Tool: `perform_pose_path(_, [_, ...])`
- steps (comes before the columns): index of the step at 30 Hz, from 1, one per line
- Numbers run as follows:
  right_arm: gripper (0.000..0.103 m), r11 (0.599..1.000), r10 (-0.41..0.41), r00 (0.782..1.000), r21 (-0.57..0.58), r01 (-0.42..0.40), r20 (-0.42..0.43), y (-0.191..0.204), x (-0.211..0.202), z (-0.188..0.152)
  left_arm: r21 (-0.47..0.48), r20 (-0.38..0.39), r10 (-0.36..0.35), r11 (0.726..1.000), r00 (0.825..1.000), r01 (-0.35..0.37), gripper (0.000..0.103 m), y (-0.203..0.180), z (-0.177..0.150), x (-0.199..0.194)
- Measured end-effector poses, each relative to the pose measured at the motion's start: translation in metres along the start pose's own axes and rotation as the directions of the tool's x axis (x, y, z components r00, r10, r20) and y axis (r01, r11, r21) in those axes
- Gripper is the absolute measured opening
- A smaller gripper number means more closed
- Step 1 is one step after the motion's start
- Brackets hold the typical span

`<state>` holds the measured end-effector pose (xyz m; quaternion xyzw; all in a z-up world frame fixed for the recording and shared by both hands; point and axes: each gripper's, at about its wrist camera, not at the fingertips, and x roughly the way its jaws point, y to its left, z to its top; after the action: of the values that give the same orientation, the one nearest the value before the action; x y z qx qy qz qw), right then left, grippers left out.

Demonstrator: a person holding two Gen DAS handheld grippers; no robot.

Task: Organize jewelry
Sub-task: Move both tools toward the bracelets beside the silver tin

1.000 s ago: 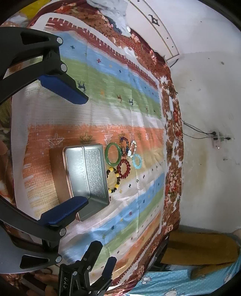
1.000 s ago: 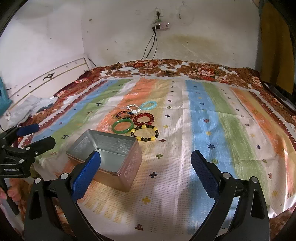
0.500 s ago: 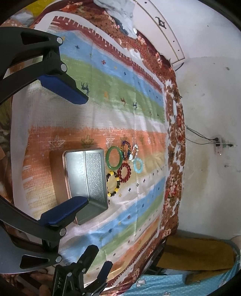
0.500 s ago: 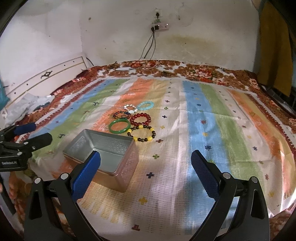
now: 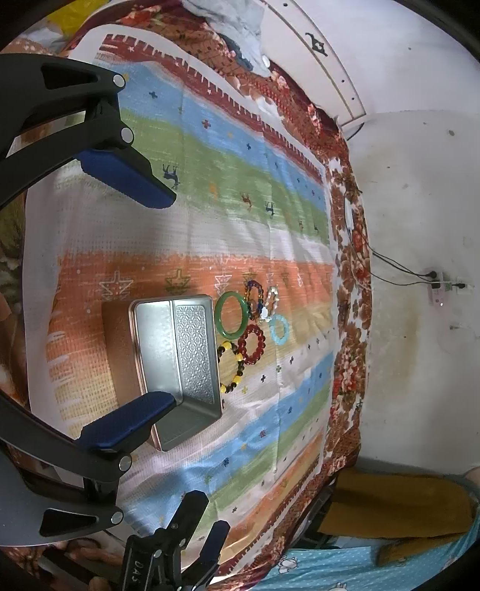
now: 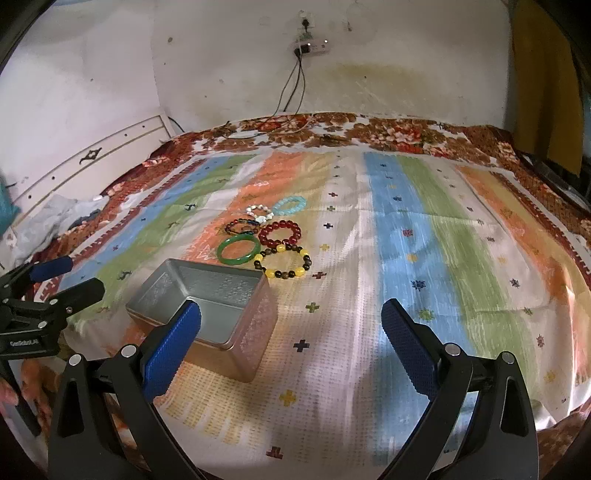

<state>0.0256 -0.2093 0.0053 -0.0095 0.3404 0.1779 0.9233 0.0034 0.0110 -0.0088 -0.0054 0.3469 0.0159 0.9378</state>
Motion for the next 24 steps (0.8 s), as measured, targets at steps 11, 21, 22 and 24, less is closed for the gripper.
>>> perform_pose_path(11, [0.099, 1.000, 0.009, 0.999, 0.026, -0.008, -0.045, -0.004, 0.006, 0.002, 0.001, -0.006, 0.016, 1.000, 1.000, -0.016, 0.097, 0.002, 0.000, -0.002])
perform_pose_path(21, [0.099, 1.000, 0.020, 0.998, 0.023, -0.018, -0.064, -0.005, 0.014, 0.010, -0.022, -0.019, 0.025, 0.999, 0.999, -0.026, 0.097, 0.008, 0.007, 0.005])
perform_pose_path(22, [0.099, 1.000, 0.021, 0.998, 0.022, -0.020, -0.065, -0.005, 0.015, 0.011, -0.025, -0.023, 0.025, 0.999, 0.999, -0.025, 0.097, 0.008, 0.009, 0.006])
perform_pose_path(24, [0.099, 1.000, 0.017, 0.998, 0.016, -0.016, -0.064, -0.005, 0.018, 0.014, -0.034, -0.046, 0.015, 0.999, 0.999, -0.017, 0.097, 0.008, 0.012, 0.013])
